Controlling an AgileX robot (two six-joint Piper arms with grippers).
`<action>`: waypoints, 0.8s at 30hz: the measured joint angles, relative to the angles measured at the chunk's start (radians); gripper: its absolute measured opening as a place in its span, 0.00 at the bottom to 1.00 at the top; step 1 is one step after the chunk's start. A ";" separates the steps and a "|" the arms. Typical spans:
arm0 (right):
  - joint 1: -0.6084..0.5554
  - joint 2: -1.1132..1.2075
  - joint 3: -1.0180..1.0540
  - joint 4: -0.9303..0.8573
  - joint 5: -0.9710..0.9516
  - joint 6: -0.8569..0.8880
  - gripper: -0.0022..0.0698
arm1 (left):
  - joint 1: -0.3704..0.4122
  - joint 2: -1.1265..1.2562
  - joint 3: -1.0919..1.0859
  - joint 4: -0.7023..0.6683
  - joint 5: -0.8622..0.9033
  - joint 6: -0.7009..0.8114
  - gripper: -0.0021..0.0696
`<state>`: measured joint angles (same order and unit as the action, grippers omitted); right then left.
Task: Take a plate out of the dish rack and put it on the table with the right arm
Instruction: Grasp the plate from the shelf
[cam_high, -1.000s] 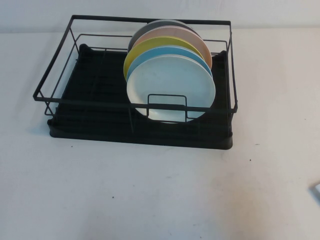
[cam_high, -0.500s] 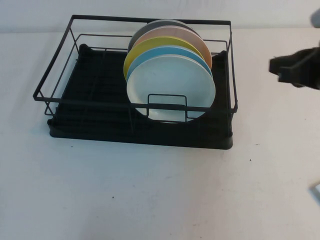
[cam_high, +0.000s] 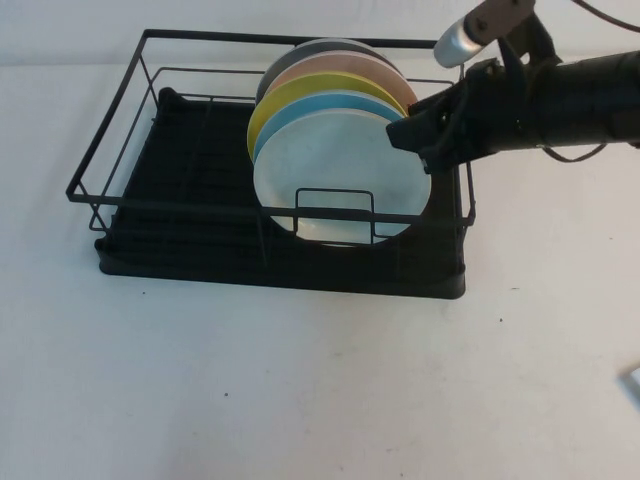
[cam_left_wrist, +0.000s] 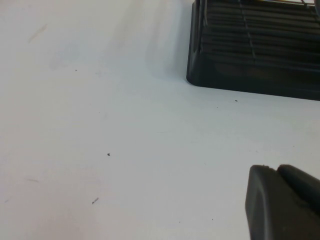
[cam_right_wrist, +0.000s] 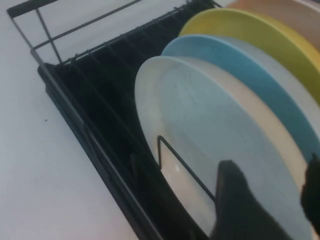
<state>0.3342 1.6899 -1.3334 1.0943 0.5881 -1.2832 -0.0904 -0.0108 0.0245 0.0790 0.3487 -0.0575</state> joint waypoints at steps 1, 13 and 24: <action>0.004 0.009 -0.011 -0.005 0.008 -0.004 0.41 | 0.000 0.000 0.000 0.000 0.000 0.000 0.02; 0.019 0.071 -0.060 -0.024 0.011 -0.152 0.45 | 0.000 0.000 0.000 0.000 0.000 0.000 0.02; 0.019 0.089 -0.071 -0.028 -0.050 -0.209 0.45 | 0.000 0.000 0.000 0.000 0.000 0.000 0.02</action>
<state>0.3531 1.7790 -1.4044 1.0666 0.5379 -1.4918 -0.0904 -0.0108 0.0245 0.0790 0.3487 -0.0575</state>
